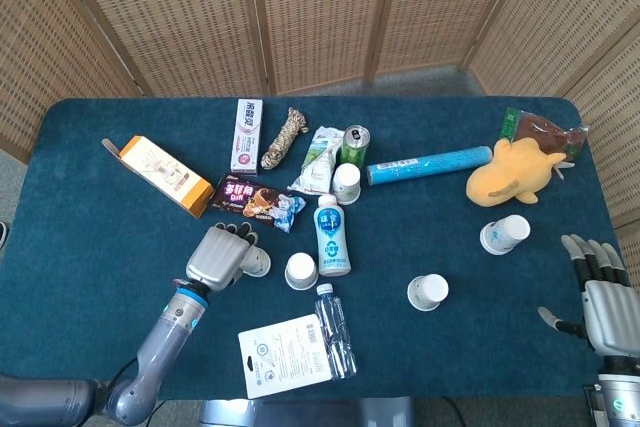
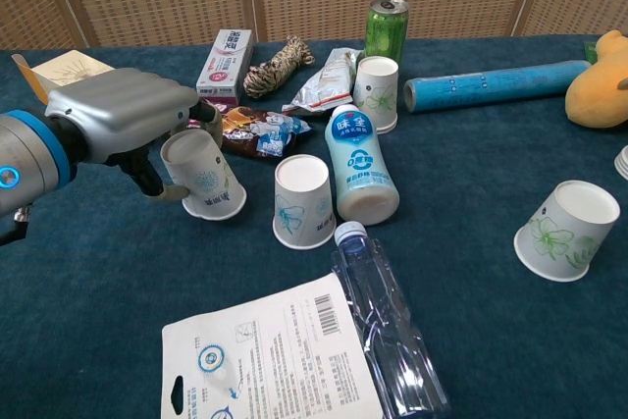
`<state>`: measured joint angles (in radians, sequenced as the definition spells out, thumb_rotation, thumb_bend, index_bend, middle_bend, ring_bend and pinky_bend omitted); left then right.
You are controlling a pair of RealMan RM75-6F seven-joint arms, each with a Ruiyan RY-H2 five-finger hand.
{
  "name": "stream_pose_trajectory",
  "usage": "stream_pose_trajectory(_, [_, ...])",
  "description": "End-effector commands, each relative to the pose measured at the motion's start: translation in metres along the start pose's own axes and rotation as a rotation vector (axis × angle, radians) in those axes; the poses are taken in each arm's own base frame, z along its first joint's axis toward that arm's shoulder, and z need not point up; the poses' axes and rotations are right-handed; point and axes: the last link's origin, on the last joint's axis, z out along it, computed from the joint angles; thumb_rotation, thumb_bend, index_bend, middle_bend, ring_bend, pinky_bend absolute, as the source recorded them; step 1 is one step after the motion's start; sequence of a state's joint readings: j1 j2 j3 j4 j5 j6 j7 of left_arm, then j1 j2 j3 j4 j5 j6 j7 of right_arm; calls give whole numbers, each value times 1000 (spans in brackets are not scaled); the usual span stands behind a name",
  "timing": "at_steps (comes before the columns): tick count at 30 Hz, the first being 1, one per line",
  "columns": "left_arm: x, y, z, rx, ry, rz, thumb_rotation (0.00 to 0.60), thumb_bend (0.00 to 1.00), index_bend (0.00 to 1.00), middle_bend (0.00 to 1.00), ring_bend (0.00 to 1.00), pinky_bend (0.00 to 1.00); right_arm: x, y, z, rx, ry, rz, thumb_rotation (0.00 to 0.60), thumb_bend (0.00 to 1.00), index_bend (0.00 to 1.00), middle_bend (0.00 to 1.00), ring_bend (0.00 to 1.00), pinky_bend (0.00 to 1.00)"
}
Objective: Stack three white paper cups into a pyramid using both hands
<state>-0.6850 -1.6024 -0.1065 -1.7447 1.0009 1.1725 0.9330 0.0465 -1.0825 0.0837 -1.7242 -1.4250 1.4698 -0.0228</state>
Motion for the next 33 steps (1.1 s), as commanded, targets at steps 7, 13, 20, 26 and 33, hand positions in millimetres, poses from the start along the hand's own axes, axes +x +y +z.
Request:
stream_pose_trajectory(7, [-3, 10, 8, 17, -16, 11, 600, 314, 347, 296, 387, 489, 2, 1, 0, 0, 1, 13, 600, 0, 0, 0, 0, 0])
stream_pose_trajectory(13, [-5, 15, 15, 22, -26, 4, 600, 313, 345, 295, 379, 487, 3, 1, 0, 1, 1, 16, 600, 0, 0, 0, 0, 0])
stream_pose_trajectory(20, [-5, 26, 19, 6, -23, -10, 600, 312, 345, 296, 375, 480, 4, 2, 1, -2, 1, 24, 600, 0, 0, 0, 0, 0])
stream_pose_trajectory(26, [-1, 36, 22, 5, -14, -15, 600, 312, 338, 290, 368, 477, 4, 2, 0, 3, 0, 28, 600, 0, 0, 0, 0, 0])
stream_pose_trajectory(33, [-1, 41, 23, 1, -19, -3, 600, 309, 259, 155, 232, 430, 5, 2, 0, 4, 1, 33, 600, 0, 0, 0, 0, 0])
